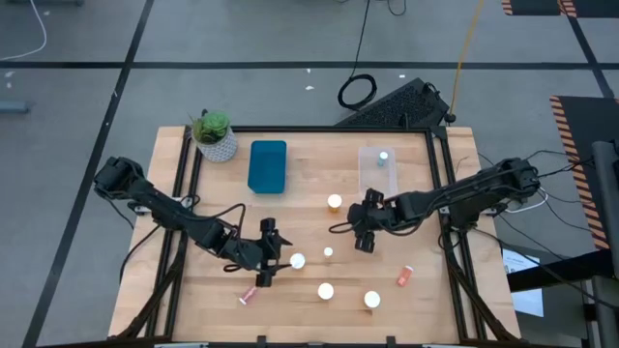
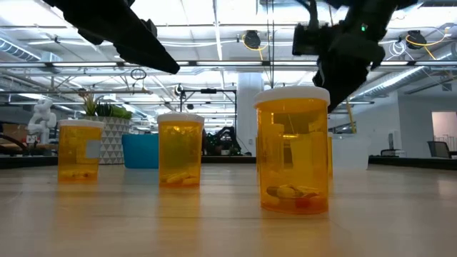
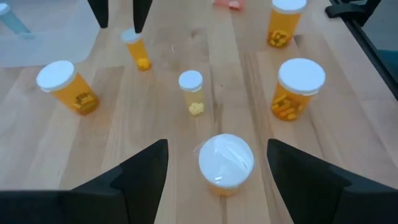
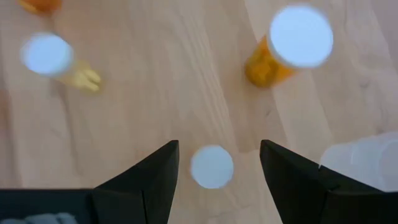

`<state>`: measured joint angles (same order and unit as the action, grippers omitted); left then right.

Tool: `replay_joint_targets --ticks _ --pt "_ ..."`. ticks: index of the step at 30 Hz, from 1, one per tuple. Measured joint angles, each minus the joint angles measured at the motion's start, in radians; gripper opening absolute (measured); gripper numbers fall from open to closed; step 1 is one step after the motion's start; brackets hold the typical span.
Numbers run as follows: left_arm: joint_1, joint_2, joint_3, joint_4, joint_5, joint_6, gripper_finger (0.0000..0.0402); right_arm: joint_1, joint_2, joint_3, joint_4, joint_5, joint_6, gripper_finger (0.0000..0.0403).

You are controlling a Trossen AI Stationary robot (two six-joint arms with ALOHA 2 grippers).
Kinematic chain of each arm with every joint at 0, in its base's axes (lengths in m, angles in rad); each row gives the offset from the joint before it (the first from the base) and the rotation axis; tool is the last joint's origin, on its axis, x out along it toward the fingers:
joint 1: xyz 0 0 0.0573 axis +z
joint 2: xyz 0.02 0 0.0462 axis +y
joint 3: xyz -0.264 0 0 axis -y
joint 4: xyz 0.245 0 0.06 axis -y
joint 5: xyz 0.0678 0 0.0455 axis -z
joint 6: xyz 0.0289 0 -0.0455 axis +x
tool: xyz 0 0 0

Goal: Pick and place medicine bottles into bin by pill shape (circle, oval)
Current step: Put the small orange pill bottle into the transparent bin

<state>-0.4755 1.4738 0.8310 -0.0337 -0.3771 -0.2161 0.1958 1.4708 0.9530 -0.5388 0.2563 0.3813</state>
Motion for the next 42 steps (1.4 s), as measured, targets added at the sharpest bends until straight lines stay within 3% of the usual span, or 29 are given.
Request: replay_joint_targets --ticks 11,18,31,42 --pt "0.001 0.0 0.0 0.013 0.0 0.006 0.0273 -0.035 0.0 -0.05 0.054 -0.101 0.015 0.022" --pt "0.001 0.0 0.0 0.017 0.0 0.007 0.0273 -0.039 0.0 -0.065 0.053 -0.102 0.025 0.0217" --pt "0.001 0.0 0.0 0.039 0.0 0.02 0.0273 -0.039 0.0 -0.078 0.073 -0.103 0.015 0.0134" --pt "0.001 0.0 0.0 0.038 0.0 0.02 0.0273 -0.043 -0.001 -0.093 0.115 -0.12 -0.004 0.0122"
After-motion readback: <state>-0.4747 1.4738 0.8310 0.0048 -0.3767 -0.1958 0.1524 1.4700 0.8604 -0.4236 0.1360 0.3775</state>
